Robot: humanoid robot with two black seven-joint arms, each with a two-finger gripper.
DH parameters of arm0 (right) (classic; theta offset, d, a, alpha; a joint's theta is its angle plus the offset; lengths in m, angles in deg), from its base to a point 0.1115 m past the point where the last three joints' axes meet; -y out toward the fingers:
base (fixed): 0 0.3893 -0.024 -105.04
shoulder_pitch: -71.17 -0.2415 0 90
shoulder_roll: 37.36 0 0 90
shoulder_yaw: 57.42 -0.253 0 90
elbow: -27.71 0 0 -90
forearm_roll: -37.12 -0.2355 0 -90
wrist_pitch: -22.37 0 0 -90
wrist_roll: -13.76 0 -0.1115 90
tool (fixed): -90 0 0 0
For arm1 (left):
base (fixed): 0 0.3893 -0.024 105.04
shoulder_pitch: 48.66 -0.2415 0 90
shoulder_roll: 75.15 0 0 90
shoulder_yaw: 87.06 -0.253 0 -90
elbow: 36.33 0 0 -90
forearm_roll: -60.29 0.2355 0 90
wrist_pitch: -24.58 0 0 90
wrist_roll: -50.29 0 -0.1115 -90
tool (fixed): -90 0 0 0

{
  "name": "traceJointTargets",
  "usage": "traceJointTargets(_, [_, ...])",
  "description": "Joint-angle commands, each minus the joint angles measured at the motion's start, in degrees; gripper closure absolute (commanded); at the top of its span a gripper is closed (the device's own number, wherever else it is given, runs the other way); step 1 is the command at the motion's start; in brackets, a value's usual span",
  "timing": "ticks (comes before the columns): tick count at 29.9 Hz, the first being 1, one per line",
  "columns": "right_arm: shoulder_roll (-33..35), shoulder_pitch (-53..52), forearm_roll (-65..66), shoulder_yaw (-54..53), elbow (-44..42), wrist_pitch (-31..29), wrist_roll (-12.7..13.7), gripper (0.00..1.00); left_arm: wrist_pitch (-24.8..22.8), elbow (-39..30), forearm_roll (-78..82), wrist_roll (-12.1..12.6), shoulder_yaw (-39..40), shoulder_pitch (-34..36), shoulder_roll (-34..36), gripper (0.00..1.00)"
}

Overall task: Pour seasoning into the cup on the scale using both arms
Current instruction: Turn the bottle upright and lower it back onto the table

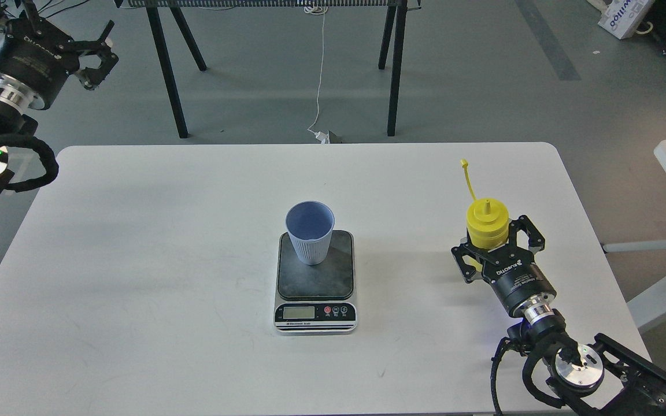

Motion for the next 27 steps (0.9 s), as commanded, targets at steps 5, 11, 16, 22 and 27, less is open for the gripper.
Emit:
traceJointTargets(5, [-0.13,2.00,-0.02,-0.10,0.14,0.01,0.01,0.44,0.10,-0.03,-0.04,0.01,0.13,-0.05,0.30,0.00])
traceJointTargets(11, [0.31,3.58,-0.02,-0.19,0.23,0.01,0.01,0.34,0.37,-0.11,-0.04,0.01,-0.04,-0.05,0.30,0.00])
traceJointTargets(16, [1.71,5.34,-0.02,-0.37,0.85,0.01,-0.07,0.19,0.37,-0.11,-0.04,0.01,-0.04,0.04,0.22,0.00])
traceJointTargets(22, [5.93,8.15,-0.02,-2.12,5.06,0.01,-0.25,0.01,0.37,-0.11,-0.04,0.01,-0.04,0.04,-0.22,0.00])
traceJointTargets(27, [9.70,11.58,-0.02,-3.88,8.66,0.01,-0.25,0.01,0.37,-0.46,-0.04,0.01,-0.04,0.13,-0.22,0.00])
